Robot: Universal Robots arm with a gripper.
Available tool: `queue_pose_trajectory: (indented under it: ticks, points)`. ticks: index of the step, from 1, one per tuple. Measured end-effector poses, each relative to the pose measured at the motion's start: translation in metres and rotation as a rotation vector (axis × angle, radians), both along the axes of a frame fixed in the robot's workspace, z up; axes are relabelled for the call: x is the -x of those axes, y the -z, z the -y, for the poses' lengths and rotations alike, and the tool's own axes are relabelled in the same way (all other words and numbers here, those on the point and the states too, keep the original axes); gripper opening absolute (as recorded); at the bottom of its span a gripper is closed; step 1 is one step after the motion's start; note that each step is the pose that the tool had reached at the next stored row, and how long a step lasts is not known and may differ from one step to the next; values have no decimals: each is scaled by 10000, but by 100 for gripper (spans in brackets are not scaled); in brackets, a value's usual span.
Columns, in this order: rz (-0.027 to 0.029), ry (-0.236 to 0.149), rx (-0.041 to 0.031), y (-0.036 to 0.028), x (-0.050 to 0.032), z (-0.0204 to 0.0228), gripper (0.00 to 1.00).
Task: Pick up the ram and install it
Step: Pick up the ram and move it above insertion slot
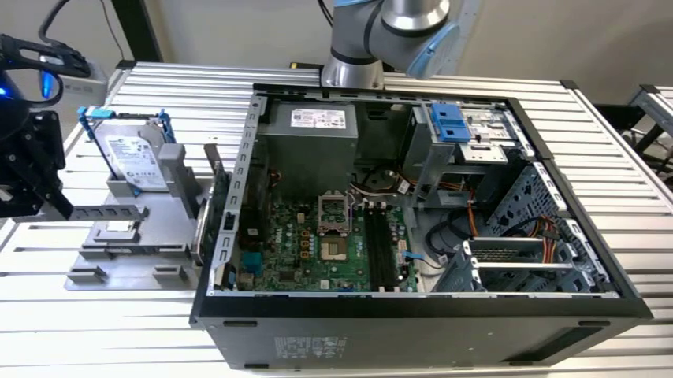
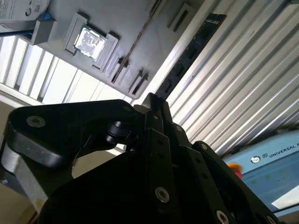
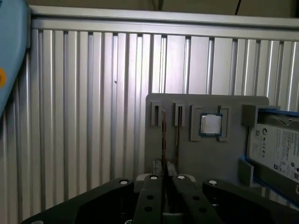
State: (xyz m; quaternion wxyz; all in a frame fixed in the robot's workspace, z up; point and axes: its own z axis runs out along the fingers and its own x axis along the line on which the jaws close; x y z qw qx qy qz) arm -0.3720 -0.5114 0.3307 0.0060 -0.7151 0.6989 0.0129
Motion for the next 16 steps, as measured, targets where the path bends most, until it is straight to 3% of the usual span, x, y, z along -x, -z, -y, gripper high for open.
queue_pose_trajectory:
  ticks: [16]
  points:
    - [1, 0, 0, -341, 15, 0, 0]
